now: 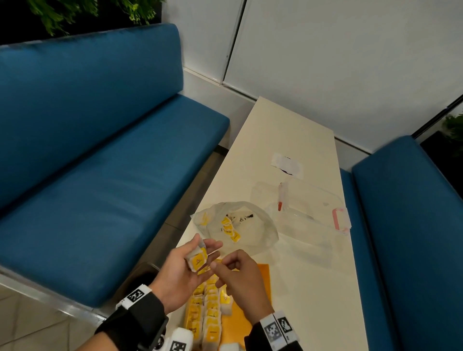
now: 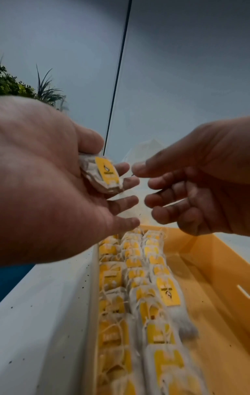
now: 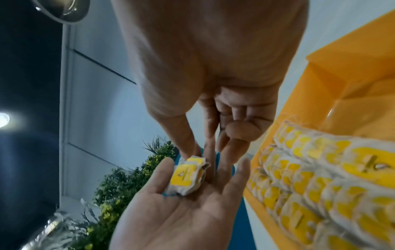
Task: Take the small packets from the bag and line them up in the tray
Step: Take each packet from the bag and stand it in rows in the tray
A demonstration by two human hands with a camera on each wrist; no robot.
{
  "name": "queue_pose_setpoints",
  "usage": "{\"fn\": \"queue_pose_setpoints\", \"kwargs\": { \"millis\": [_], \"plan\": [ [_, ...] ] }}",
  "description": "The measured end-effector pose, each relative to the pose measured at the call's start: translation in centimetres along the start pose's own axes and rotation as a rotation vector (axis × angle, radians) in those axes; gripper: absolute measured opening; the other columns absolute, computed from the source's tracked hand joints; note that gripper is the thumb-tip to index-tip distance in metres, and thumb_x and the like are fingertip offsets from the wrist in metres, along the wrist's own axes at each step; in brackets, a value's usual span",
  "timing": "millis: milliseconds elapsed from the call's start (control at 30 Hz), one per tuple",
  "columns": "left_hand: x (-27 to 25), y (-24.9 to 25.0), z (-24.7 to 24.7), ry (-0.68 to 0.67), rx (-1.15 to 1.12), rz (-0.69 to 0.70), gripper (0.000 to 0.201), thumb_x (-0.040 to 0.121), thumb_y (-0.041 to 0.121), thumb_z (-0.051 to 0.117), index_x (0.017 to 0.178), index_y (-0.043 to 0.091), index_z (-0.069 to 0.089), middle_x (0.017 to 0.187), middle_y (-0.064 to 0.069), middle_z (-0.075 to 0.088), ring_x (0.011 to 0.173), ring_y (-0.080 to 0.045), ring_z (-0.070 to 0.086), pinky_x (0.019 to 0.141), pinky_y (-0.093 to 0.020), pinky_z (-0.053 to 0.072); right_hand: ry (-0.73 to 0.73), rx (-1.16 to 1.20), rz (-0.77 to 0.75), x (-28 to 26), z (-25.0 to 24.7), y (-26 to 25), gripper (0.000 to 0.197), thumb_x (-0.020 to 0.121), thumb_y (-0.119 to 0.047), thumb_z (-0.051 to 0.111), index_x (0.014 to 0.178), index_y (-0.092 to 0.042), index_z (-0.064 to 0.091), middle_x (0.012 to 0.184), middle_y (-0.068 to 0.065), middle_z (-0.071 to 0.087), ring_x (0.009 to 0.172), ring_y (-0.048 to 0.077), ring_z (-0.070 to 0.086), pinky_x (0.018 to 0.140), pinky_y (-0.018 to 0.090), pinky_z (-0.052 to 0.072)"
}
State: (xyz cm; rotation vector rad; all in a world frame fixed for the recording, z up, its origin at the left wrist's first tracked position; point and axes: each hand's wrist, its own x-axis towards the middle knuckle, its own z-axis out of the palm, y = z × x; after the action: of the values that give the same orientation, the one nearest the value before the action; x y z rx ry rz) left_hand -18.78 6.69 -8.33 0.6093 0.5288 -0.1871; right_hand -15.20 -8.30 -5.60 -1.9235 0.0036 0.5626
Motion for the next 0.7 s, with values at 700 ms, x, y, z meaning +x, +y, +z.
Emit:
{"fn": "queue_pose_setpoints", "kwargs": {
  "millis": [700],
  "plan": [
    [-0.8, 0.3, -0.2, -0.256, 0.12, -0.063, 0.047, 0.101, 0.039, 0.049, 0.136, 0.011, 0.063, 0.118, -0.015, 0.066, 0.09, -0.028, 0.065, 0.091, -0.045, 0.053, -0.217, 0.18, -0.004, 1.2, -1.4, -2.3, 0.02, 0.082, 0.005, 0.071, 0.095, -0.004, 0.06, 0.074, 0.014, 0.063, 0.055, 0.02, 0.058, 0.046, 0.025, 0.04]
  ]
}}
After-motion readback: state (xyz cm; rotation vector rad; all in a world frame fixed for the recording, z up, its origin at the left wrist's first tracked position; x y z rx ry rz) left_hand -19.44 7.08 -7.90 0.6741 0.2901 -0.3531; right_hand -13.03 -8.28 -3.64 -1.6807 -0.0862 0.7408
